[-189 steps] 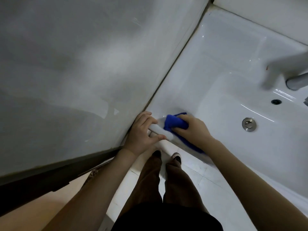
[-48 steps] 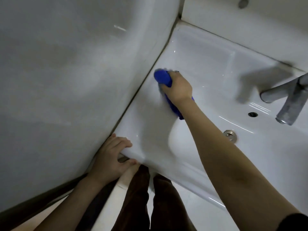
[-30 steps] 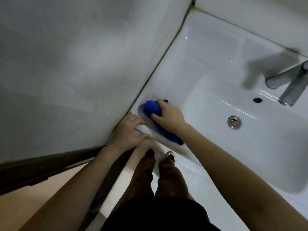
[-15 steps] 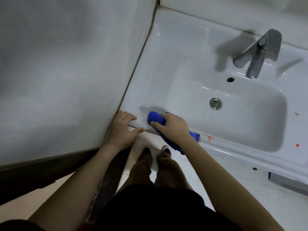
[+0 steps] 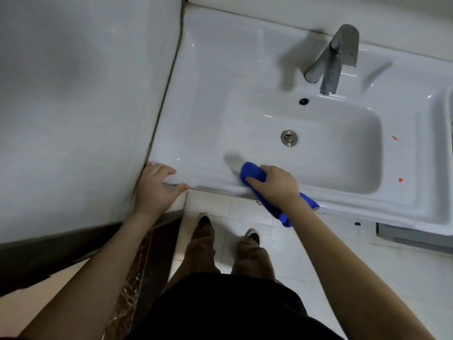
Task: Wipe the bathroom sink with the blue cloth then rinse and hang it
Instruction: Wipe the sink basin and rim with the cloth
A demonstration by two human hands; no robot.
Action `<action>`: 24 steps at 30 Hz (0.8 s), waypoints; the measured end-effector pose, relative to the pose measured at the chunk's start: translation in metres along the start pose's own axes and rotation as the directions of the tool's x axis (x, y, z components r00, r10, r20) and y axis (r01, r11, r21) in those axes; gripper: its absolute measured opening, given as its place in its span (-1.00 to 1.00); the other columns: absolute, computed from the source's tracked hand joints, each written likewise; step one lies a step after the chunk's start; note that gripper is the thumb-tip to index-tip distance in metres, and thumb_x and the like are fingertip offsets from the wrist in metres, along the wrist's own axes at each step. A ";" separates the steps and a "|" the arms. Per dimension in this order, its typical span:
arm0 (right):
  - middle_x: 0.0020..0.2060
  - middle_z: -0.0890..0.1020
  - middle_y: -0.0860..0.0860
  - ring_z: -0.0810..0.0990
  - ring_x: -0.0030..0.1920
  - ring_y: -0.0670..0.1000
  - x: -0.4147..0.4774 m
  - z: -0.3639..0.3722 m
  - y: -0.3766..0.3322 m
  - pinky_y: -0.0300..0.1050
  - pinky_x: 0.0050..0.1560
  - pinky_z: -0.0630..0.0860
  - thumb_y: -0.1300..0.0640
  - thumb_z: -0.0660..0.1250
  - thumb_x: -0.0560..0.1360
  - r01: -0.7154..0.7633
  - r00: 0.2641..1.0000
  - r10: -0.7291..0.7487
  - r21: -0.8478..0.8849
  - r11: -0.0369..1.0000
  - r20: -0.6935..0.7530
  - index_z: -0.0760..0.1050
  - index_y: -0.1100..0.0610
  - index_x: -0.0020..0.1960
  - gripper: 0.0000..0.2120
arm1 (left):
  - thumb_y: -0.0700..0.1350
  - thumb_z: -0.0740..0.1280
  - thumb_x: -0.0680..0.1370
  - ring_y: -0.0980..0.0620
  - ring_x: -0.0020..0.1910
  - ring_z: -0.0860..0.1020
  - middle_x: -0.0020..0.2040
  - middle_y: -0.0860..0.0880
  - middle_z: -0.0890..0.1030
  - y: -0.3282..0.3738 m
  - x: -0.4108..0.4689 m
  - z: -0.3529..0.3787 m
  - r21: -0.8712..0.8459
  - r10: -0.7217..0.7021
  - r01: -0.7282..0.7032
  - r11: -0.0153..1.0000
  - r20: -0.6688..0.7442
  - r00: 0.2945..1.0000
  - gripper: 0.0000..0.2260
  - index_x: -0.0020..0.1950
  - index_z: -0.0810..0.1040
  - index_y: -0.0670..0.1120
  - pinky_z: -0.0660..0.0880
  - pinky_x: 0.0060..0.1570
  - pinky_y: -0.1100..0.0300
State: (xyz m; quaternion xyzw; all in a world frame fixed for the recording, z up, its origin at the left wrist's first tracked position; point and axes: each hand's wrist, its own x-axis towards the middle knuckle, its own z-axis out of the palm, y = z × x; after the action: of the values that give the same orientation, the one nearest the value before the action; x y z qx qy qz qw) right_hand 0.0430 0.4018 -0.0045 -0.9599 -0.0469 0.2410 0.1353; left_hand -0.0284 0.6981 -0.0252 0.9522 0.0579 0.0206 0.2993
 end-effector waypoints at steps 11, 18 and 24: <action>-0.39 0.55 -0.12 0.52 -0.34 0.01 -0.031 -0.032 0.140 -0.15 -0.39 0.30 -0.29 0.24 0.47 -0.059 0.998 0.060 0.050 0.997 -0.017 0.49 0.00 -0.16 -0.65 | -0.09 0.59 0.34 -0.16 0.00 0.55 -0.06 -0.16 0.62 -0.001 0.002 0.002 0.086 0.014 -0.014 0.996 0.002 1.000 -0.69 -0.04 0.62 -0.22 0.37 0.17 0.08; -0.34 0.54 -0.05 0.51 -0.34 0.01 -0.013 -0.012 0.089 -0.15 -0.39 0.30 -0.28 0.21 0.48 0.100 0.994 -0.100 0.014 0.995 -0.040 0.44 0.04 -0.21 -0.62 | -0.05 0.60 0.32 -0.11 0.00 0.54 -0.05 -0.13 0.61 -0.006 0.004 0.002 0.093 -0.006 0.005 0.996 0.010 1.000 -0.65 -0.02 0.61 -0.18 0.39 0.05 0.19; -0.34 0.53 -0.08 0.51 -0.34 -0.01 0.016 0.017 -0.047 -0.16 -0.38 0.29 -0.27 0.23 0.47 0.252 0.961 -0.266 0.159 0.955 0.080 0.48 0.01 -0.17 -0.65 | -0.04 0.61 0.30 -0.05 0.01 0.53 -0.04 -0.11 0.61 -0.002 0.005 -0.001 0.075 -0.053 0.052 0.996 0.006 0.999 -0.63 -0.01 0.63 -0.17 0.41 0.02 0.21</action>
State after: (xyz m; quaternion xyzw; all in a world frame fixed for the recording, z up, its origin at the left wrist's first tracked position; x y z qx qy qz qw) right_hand 0.0475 0.4537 -0.0129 -0.9195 -0.1613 0.2719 0.2335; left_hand -0.0234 0.7012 -0.0258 0.9610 0.0823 0.0068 0.2641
